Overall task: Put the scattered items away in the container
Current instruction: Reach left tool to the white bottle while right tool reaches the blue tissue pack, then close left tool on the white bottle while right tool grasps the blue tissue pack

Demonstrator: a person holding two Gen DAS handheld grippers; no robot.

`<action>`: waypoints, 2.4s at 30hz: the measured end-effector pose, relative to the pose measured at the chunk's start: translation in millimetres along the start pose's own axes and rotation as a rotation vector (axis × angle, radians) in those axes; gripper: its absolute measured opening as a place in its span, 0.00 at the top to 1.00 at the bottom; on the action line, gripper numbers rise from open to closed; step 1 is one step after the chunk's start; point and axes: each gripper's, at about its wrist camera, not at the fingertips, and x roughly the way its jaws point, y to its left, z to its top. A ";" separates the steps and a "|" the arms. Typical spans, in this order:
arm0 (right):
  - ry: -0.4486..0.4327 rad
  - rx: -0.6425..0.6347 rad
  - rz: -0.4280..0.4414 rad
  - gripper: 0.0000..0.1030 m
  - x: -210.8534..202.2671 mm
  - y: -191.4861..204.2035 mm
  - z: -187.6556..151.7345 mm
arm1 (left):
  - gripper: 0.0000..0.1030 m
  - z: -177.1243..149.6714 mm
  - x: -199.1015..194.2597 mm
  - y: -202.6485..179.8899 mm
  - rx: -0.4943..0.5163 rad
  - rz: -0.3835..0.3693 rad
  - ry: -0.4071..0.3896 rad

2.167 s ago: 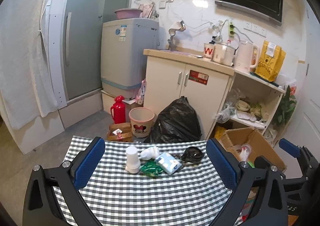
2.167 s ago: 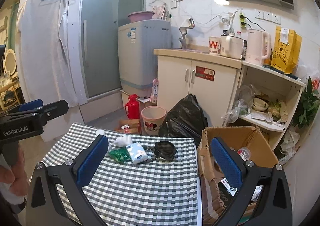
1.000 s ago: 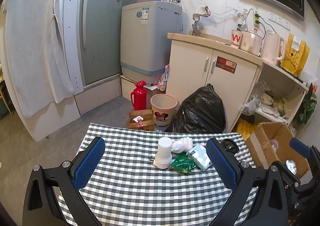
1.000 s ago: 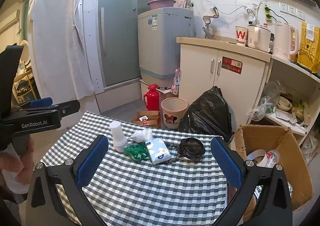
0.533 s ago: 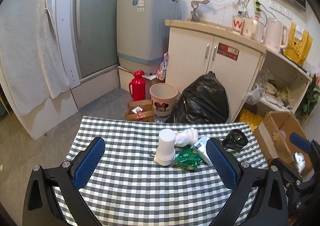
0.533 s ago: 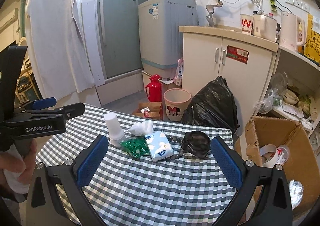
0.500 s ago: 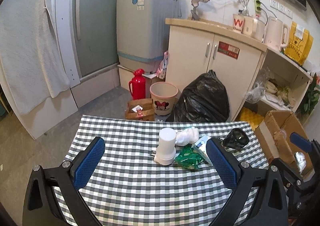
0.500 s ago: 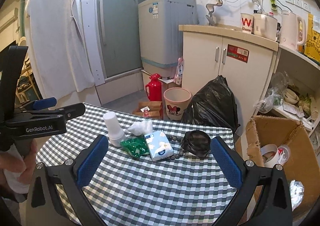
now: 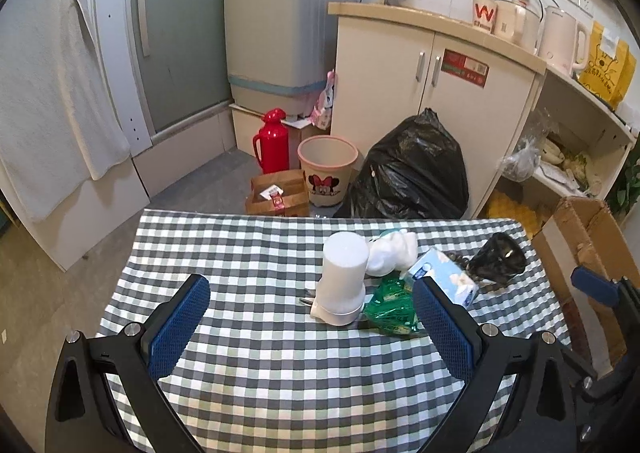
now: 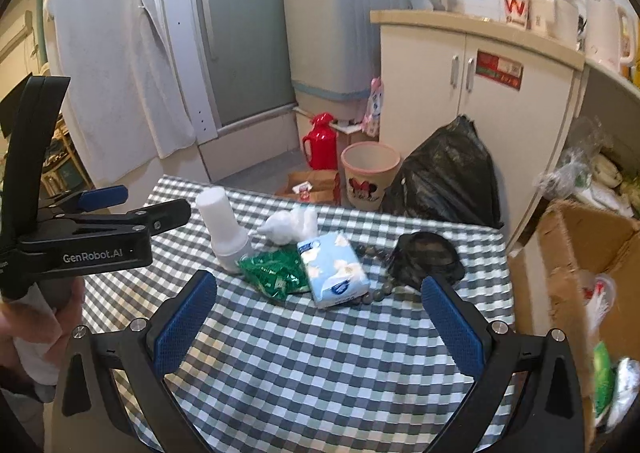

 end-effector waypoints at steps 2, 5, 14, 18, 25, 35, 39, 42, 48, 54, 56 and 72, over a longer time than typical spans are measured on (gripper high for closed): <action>0.010 0.003 0.001 0.00 6.6 -0.8 -0.8 | 0.00 -0.8 8.7 0.7 0.001 0.001 0.012; 0.024 0.002 0.001 0.00 16.4 -1.7 -1.8 | 0.00 -1.7 21.4 1.9 0.001 0.000 0.029; 0.069 -0.001 -0.007 0.00 47.4 -6.7 -3.8 | 0.00 0.0 49.9 3.3 -0.007 -0.006 0.065; 0.090 0.011 -0.012 0.00 59.3 -11.2 -5.0 | 0.00 0.9 61.3 2.0 -0.007 -0.004 0.078; 0.120 0.048 -0.034 0.02 76.7 -25.1 -3.5 | 0.00 2.5 80.2 -3.0 0.004 0.010 0.093; 0.165 0.019 -0.016 0.22 101.3 -24.6 -5.6 | 0.00 4.0 100.0 -5.7 -0.001 0.002 0.099; 0.195 0.001 -0.012 0.32 113.2 -22.0 -8.4 | 0.00 2.4 105.3 -4.4 -0.008 0.002 0.104; 0.212 0.000 -0.010 0.32 120.1 -21.7 -10.9 | 0.00 2.3 111.0 -5.5 0.000 0.020 0.114; 0.220 -0.020 -0.031 0.32 127.9 -18.7 -14.7 | 0.15 -2.4 119.1 -5.2 0.000 0.018 0.136; 0.214 -0.028 -0.042 0.32 132.2 -16.5 -15.9 | 0.49 -7.3 121.4 -4.6 0.004 -0.003 0.158; 0.215 -0.037 -0.050 0.32 133.1 -15.2 -15.7 | 0.58 -7.8 119.9 -3.5 0.002 -0.010 0.158; 0.203 -0.061 -0.041 0.48 125.9 -6.5 -19.2 | 0.58 -12.9 87.3 15.2 -0.038 -0.041 0.139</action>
